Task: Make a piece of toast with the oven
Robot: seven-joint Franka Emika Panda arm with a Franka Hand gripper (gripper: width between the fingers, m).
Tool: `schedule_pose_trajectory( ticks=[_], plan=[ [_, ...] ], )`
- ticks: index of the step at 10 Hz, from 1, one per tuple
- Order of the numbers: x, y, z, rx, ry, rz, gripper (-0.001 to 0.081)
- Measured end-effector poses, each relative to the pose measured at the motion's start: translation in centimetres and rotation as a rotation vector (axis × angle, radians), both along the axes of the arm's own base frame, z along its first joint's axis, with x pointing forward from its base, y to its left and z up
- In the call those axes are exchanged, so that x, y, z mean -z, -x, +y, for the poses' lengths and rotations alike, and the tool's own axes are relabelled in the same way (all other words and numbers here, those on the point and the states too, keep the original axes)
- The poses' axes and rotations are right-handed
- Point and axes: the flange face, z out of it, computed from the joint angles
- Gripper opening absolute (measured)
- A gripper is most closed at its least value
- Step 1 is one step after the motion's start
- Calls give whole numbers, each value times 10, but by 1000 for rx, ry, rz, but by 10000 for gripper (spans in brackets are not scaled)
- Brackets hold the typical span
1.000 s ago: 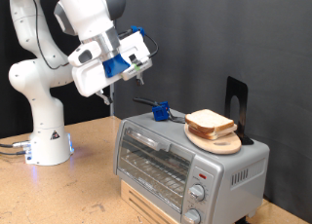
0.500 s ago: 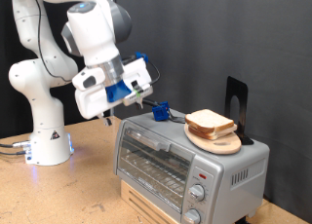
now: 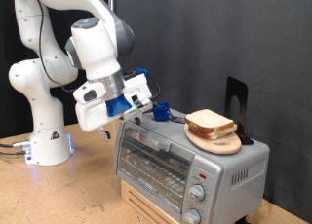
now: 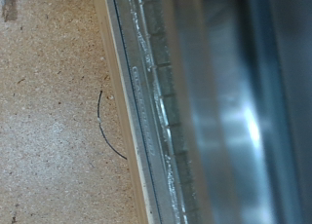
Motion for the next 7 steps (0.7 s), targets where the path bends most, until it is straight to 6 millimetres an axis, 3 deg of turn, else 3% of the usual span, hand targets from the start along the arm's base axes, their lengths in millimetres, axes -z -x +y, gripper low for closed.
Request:
schedule_pose_trajectory(
  ticks=[4,7],
  plan=[
    [11,3,-7,-19,8,2,800],
    [12,10,-26,-24,14,31,800]
  ],
)
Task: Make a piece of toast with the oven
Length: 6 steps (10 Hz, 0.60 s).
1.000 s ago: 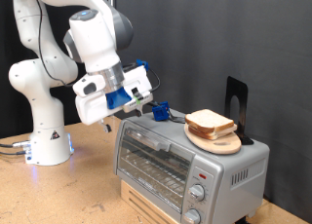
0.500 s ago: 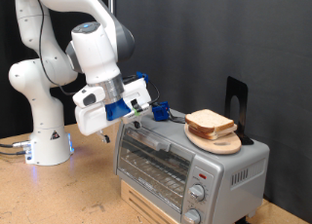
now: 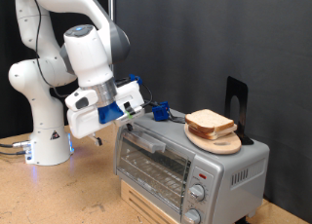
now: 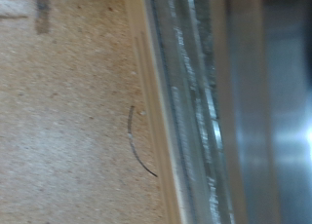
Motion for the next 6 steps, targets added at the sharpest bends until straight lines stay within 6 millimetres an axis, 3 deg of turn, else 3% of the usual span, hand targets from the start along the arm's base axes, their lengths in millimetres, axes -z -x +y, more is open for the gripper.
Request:
schedule_pose_trajectory(
  ticks=[6],
  plan=[
    [22,10,-43,85,61,46,800]
  ],
)
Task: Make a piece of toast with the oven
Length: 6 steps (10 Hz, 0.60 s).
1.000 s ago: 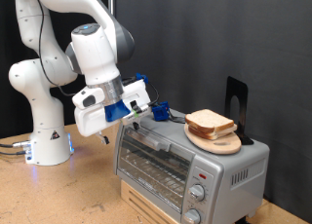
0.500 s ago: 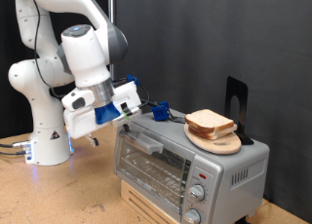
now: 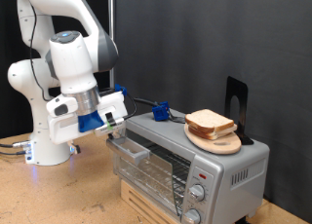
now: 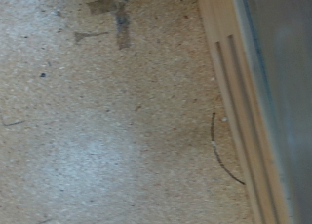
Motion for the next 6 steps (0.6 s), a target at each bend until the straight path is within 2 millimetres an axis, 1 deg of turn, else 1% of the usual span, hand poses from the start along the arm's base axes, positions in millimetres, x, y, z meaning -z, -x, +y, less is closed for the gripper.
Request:
schedule_pose_trajectory(
  ticks=[3,6],
  plan=[
    [12,0,-14,28,18,14,800],
    [18,2,-19,13,24,24,800]
  ],
)
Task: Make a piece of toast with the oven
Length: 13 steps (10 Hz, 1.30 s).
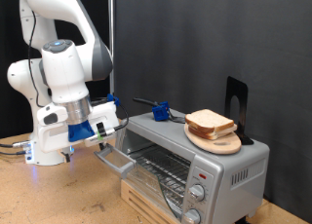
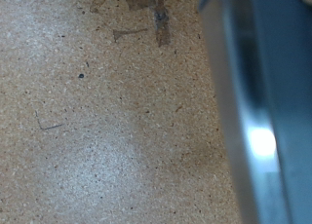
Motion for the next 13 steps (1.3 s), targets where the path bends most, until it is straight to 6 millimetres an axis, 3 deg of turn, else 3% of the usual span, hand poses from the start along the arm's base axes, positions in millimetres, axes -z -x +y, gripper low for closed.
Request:
schedule_pose_trajectory(
  ticks=[7,13],
  plan=[
    [16,12,-23,-12,77,-2,800],
    [61,8,-54,76,151,-44,800]
  ],
)
